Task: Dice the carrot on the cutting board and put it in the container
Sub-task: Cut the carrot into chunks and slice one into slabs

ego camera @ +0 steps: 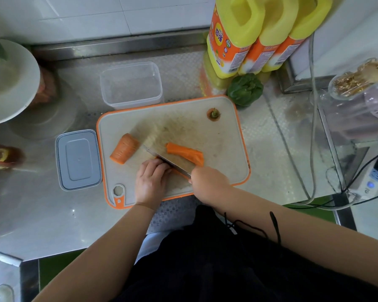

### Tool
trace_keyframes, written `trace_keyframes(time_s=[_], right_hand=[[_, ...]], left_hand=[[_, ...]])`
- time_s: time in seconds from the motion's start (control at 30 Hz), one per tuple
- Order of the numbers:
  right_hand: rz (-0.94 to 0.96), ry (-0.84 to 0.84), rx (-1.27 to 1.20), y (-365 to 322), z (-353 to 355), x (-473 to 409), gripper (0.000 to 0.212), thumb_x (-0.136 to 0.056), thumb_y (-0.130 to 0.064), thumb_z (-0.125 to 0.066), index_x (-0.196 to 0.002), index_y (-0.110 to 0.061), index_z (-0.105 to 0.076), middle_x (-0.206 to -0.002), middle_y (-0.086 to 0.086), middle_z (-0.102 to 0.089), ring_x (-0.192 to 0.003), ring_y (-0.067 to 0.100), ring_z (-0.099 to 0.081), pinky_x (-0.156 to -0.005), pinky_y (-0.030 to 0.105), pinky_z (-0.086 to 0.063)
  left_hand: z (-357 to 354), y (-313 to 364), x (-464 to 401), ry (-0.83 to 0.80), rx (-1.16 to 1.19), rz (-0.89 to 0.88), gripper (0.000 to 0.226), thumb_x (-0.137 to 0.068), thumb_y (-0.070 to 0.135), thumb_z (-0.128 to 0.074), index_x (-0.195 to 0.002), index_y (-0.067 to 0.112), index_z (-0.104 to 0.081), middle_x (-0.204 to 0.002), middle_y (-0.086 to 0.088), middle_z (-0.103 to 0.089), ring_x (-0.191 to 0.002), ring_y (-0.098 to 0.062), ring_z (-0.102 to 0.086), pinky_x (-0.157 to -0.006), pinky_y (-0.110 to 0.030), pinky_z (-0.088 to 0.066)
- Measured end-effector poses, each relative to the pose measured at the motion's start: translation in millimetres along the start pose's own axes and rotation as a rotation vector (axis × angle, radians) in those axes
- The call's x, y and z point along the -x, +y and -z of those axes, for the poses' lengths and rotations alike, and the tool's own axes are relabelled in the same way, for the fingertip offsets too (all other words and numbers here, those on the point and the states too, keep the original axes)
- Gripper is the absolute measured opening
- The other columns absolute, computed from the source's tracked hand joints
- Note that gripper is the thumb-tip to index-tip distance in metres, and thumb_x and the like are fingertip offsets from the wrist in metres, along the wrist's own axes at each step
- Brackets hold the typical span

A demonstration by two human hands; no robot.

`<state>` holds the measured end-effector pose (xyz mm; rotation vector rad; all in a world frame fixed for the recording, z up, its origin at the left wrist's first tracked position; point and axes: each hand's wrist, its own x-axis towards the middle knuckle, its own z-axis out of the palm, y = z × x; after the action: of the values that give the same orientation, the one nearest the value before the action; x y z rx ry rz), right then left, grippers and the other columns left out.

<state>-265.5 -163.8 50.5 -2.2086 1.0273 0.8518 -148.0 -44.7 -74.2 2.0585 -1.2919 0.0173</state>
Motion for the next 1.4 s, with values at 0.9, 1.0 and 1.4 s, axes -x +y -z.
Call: trace_keyframes(time_s=[0.9,1.0,1.4], right_hand=[[-0.035,0.009,0.070,-1.7,1.8,15.6,0.031,-0.089,0.005,-0.046,-0.119,-0.001,-0.053,-0.116,0.015,-0.060,-0.109,0.034,-0.059,-0.086,0.039,-0.048],[-0.031,0.014,0.038,0.7,-3.0,14.1,0.030,-0.090,0.003,-0.045,-0.119,-0.003,-0.053,-0.115,0.014,-0.061,-0.108,0.033,-0.060,-0.086,0.039,-0.048],[0.001,0.039,0.027,6.4,-8.0,12.0,0.027,-0.093,0.000,-0.044,-0.119,-0.002,-0.051,-0.114,0.015,-0.061,-0.107,0.033,-0.060,-0.086,0.038,-0.047]], left_hand=[[2.9,1.3,-1.5,0.001,0.050,-0.013,0.008,-0.089,0.007,-0.063,-0.090,0.003,-0.071,-0.096,-0.010,-0.064,-0.093,-0.031,-0.055,-0.088,-0.035,-0.045],[4.3,3.6,-1.2,-0.004,0.045,-0.009,0.014,-0.091,0.010,-0.059,-0.090,0.003,-0.071,-0.096,-0.010,-0.064,-0.094,-0.030,-0.054,-0.087,-0.036,-0.046],[2.2,1.4,-0.6,-0.007,0.036,0.003,0.012,-0.089,0.007,-0.062,-0.089,0.002,-0.072,-0.097,-0.011,-0.066,-0.093,-0.029,-0.054,-0.088,-0.035,-0.046]])
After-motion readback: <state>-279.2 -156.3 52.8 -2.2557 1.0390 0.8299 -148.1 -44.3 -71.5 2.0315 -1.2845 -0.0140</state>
